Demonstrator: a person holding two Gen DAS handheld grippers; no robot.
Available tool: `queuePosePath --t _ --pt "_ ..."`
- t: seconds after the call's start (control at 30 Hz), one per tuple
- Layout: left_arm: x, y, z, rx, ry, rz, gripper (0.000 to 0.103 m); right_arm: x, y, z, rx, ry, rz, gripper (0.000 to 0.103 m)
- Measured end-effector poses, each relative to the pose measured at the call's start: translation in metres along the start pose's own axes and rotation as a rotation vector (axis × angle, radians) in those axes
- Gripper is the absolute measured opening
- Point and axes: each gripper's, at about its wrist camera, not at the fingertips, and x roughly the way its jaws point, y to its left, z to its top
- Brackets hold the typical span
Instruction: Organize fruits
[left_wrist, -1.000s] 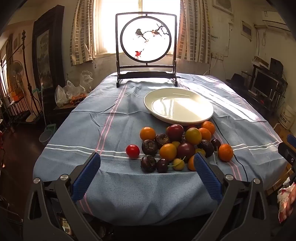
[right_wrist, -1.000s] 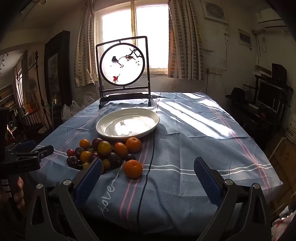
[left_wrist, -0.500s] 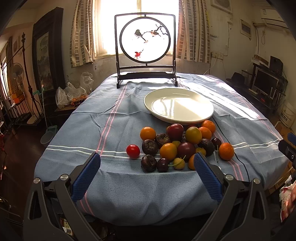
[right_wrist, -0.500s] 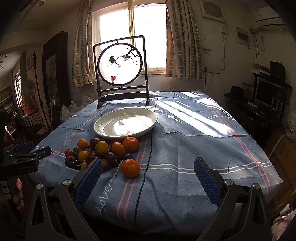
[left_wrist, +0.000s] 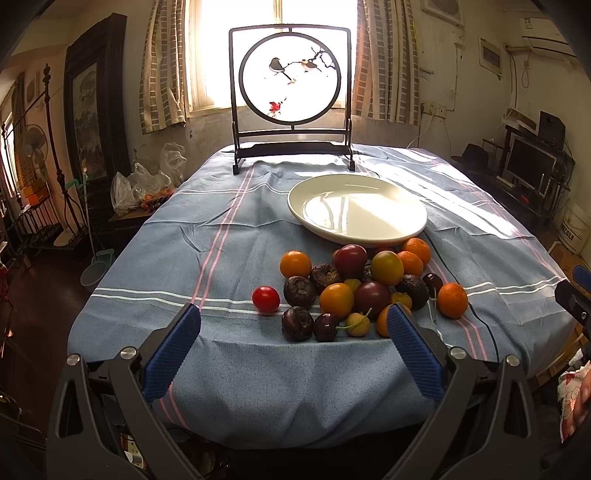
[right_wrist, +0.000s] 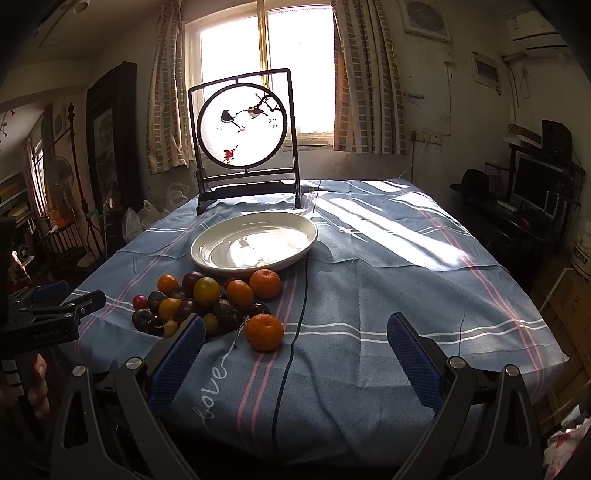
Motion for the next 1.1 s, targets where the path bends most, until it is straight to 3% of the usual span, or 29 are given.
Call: queuePosePath --t 1.1 --pt "0.0017 -0.0007 -0.0032 0.0 0.003 -0.002 0.098 -0.0053 0.0049 0.0013 -0.01 0.006 0.027 0.099"
